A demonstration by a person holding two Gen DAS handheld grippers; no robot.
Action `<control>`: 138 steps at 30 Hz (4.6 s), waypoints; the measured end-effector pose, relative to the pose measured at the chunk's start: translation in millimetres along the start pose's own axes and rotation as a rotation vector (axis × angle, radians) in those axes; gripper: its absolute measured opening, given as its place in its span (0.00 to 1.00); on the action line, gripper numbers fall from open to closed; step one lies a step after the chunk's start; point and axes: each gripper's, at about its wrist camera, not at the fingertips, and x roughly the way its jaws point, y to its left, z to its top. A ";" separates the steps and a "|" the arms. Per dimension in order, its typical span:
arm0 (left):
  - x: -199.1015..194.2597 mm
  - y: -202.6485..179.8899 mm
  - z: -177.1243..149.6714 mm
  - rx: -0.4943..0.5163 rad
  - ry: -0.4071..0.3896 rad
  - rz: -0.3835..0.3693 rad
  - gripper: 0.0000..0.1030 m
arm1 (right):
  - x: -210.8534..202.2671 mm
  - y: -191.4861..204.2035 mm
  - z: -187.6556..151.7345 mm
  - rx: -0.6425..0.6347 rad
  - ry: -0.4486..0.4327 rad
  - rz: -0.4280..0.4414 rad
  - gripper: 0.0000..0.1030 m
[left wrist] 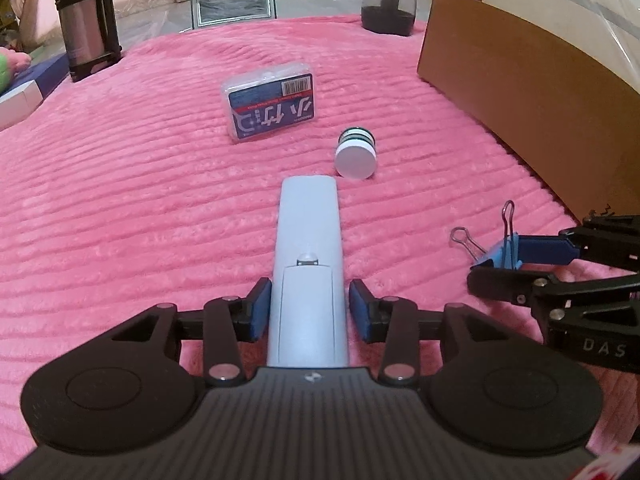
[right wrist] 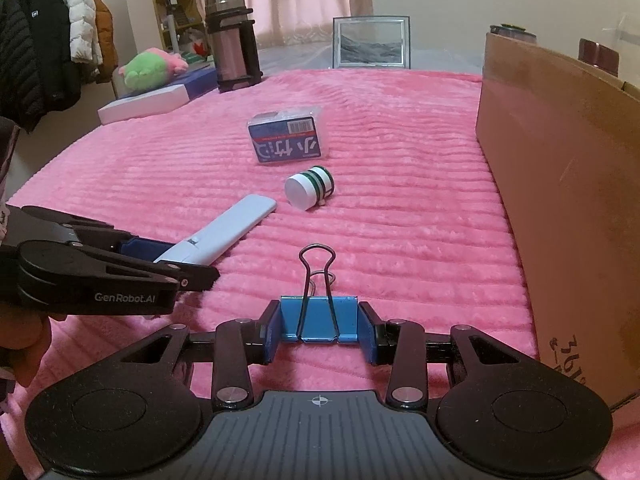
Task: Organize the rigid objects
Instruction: 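Carry the binder clip and white remote toward the cardboard box with both tools, then lower the white remote and binder clip into the box with both tools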
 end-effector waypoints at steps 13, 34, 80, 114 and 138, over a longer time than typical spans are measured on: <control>-51.2 -5.6 -17.8 -0.053 -0.035 0.012 0.32 | -34.5 12.5 0.8 -0.011 -0.042 0.005 0.35; -146.2 -37.7 -20.1 -0.065 -0.166 -0.031 0.32 | -135.2 25.9 -8.3 0.004 -0.154 0.027 0.35; -67.3 -243.5 142.8 0.350 -0.183 -0.303 0.32 | -205.7 -197.3 43.3 0.116 -0.133 -0.156 0.35; -2.4 -275.8 145.3 0.451 -0.022 -0.421 0.32 | -171.9 -229.4 52.9 0.118 -0.010 -0.152 0.35; -16.3 -253.6 151.0 0.385 -0.070 -0.393 0.31 | -170.7 -226.0 52.2 0.127 -0.001 -0.137 0.35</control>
